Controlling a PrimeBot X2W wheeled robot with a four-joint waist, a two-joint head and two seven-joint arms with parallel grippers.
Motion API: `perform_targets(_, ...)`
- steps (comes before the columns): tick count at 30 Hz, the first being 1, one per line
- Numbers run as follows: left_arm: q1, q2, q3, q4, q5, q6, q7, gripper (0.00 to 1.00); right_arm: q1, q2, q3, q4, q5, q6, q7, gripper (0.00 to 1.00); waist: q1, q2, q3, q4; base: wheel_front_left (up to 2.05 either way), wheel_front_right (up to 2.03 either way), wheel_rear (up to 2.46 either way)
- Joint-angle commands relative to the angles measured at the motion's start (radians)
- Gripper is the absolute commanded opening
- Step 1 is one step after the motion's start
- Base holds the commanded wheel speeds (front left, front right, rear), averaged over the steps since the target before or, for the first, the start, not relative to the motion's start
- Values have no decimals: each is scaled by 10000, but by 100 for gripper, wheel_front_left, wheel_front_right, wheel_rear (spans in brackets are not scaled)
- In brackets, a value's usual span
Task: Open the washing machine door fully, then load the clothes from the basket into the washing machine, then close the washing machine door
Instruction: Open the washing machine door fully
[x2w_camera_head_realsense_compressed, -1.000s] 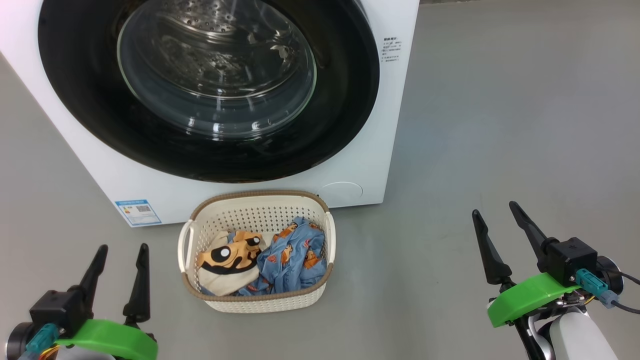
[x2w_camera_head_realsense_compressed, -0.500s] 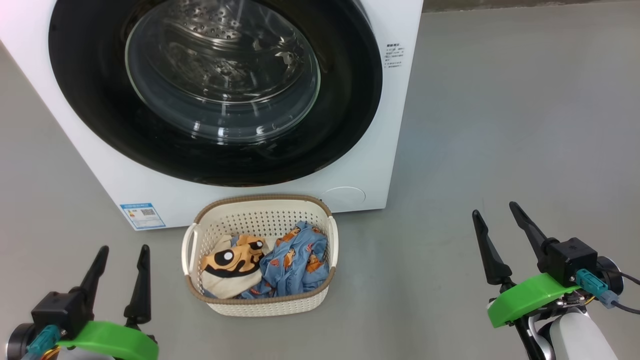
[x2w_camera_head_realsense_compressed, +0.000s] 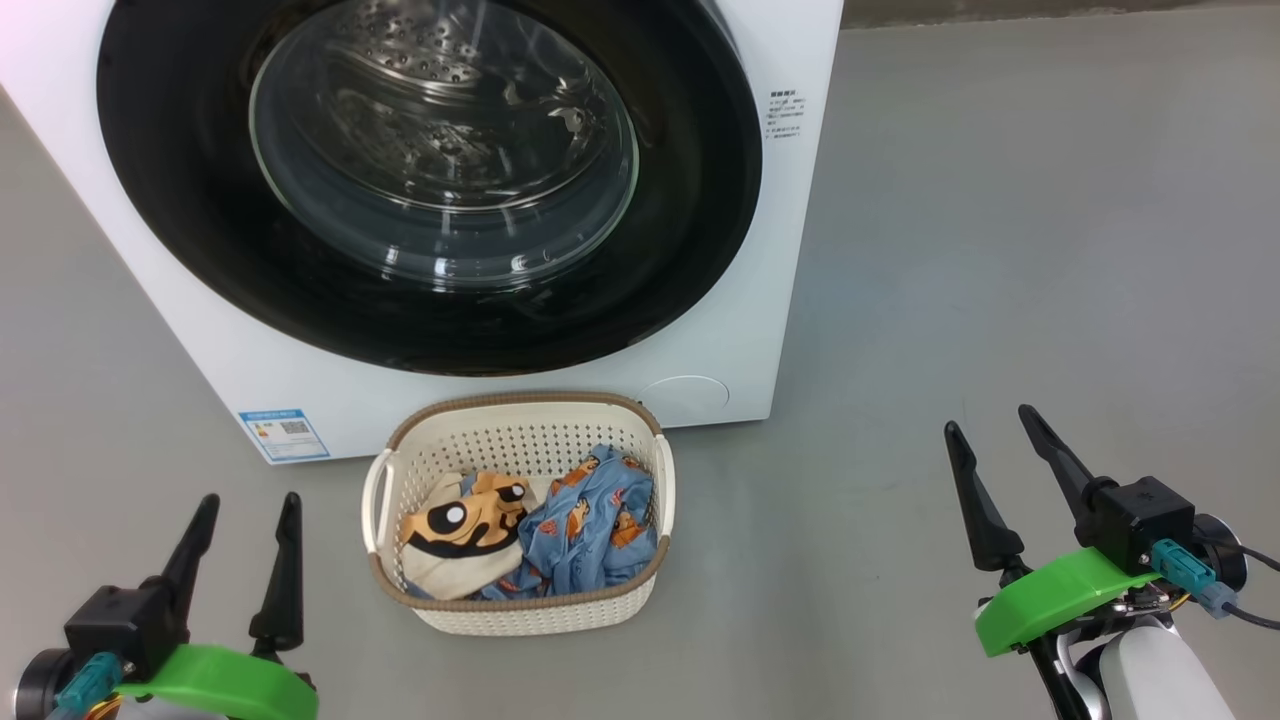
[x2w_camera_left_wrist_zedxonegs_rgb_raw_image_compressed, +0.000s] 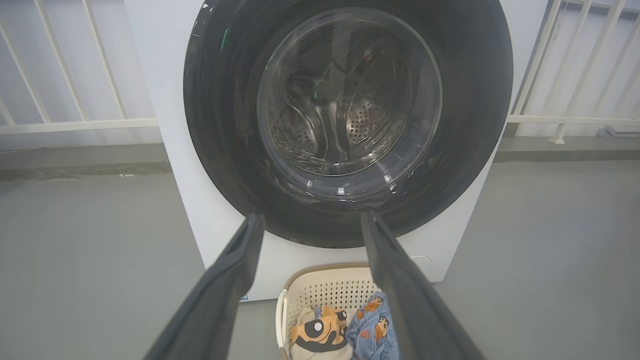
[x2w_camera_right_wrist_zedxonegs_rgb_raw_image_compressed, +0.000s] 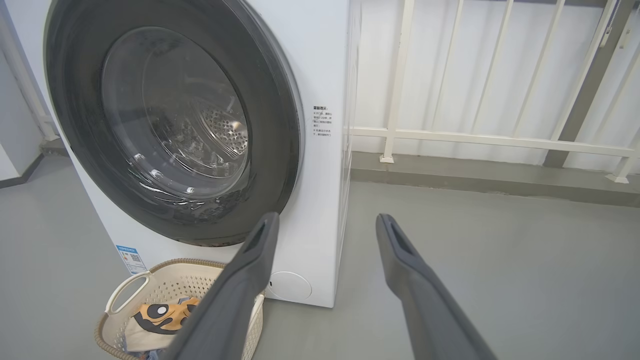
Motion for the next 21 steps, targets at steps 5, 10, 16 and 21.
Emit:
perform_targets(5, -259, 297, 323, -253, 97, -15, -65, 100, -208, -19, 222, -287, 19, 16, -120, 100, 0, -1, 73, -3, 0, 0, 0)
perform_targets(10, -262, 303, 335, -241, 95, -15, -65, 100, -223, -11, 213, -296, 21, 16, -120, 100, 0, -1, 80, -2, 0, 0, 0)
perform_targets(16, -271, 312, 322, -279, 88, -15, -65, 100, -224, -14, 189, -327, 28, 16, -120, 100, 0, -1, 125, 11, 0, 0, 0)
perform_targets(21, -266, 313, 310, -333, 93, -15, -65, 100, -258, 1, 168, -339, 28, 16, -120, 100, 0, -1, 194, 26, 0, 0, 0)
